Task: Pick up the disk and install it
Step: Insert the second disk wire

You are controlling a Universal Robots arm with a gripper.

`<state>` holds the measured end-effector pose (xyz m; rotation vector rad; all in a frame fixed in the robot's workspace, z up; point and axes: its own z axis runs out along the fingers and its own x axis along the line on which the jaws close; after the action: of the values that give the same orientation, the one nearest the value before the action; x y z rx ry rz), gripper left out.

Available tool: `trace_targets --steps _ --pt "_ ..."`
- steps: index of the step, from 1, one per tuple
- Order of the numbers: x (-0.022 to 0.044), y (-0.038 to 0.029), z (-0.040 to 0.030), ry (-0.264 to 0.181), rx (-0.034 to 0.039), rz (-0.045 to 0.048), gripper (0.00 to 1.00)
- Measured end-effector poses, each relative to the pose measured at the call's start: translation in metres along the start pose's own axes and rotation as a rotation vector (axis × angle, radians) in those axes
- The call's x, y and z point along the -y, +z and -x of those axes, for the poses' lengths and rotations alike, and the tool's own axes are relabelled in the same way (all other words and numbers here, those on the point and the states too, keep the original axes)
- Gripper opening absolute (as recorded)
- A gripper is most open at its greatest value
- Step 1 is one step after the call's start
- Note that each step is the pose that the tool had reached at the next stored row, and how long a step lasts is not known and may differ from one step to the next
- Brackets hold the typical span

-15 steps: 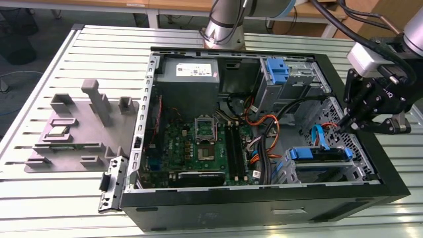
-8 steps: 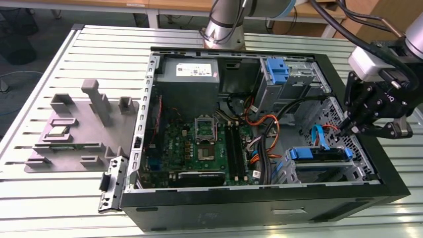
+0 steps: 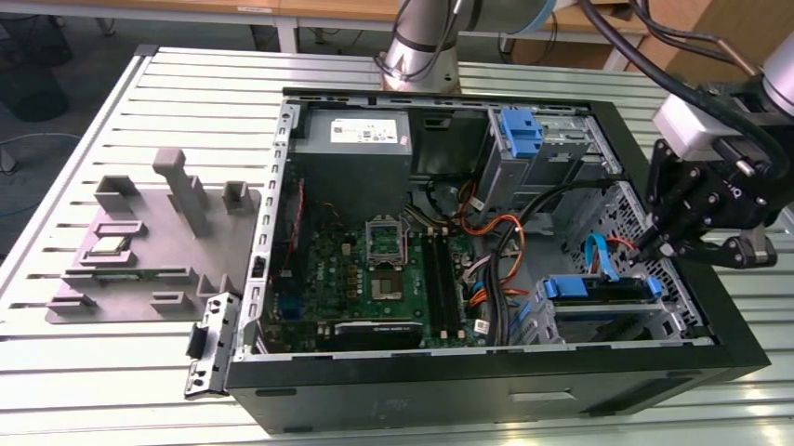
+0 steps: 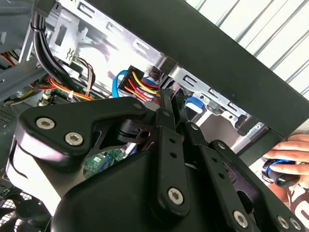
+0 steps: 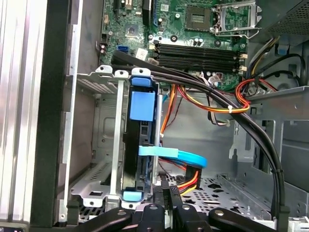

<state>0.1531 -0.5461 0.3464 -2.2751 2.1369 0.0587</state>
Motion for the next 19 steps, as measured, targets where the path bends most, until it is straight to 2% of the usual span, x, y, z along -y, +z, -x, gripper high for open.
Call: trace_targets --steps 10,19 --pt "-0.0044 -0.0004 -0.0099 0.002 -0.0002 -0.0001 0.16" --pt "-0.0064 0.0008 -0.0155 0.004 -0.0016 0.0 0.16"
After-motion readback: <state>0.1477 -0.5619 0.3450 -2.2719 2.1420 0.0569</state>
